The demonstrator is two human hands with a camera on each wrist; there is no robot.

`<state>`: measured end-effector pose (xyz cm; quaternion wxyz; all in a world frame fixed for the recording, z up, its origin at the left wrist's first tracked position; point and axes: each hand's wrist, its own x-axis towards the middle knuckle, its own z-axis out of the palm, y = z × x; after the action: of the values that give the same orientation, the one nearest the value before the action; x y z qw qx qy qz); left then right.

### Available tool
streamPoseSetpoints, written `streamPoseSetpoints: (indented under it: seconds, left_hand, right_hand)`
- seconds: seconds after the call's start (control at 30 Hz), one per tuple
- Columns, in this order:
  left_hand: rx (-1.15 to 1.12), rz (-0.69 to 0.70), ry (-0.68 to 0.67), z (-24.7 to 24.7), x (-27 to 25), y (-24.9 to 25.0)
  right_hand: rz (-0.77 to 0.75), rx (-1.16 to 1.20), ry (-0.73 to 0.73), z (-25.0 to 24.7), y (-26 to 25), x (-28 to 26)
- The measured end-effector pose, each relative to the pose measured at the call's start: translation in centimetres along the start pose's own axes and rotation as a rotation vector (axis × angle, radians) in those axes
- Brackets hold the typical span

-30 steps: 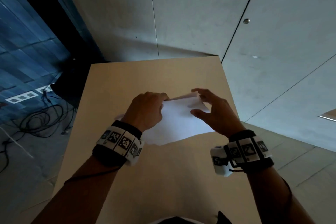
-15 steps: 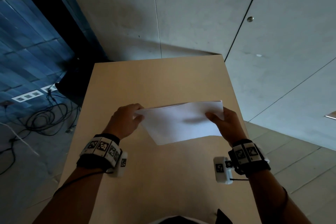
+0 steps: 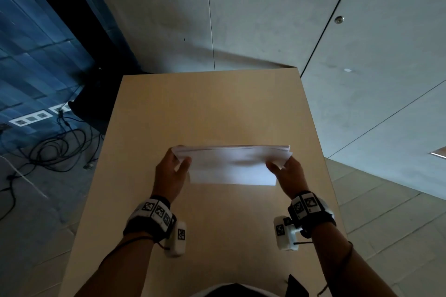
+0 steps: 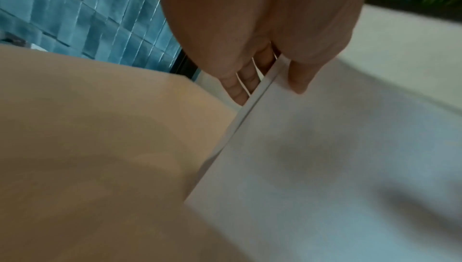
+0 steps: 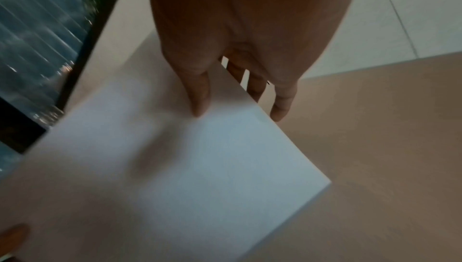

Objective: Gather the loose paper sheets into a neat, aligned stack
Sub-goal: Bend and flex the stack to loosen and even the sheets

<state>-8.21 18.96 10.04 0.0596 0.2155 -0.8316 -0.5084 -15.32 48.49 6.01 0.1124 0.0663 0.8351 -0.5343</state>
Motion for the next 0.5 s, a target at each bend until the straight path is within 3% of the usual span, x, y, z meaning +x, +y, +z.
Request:
streamPoseSetpoints:
  seconds: [0.13, 0.4, 0.5]
  left_hand:
    - [0.069, -0.09, 0.02, 1.3, -0.7, -1.5]
    - [0.065, 0.167, 0.219, 0.4, -0.8, 1.1]
    - [0.069, 0.223, 0.269, 1.0, -0.6, 1.7]
  right_hand:
    - [0.041, -0.118, 0.054, 1.2, 1.2, -0.4]
    - [-0.012, -0.029, 0.322, 0.7, -2.2, -1.6]
    - [-0.017, 0.027, 0.36, 1.4, -3.0, -1.8]
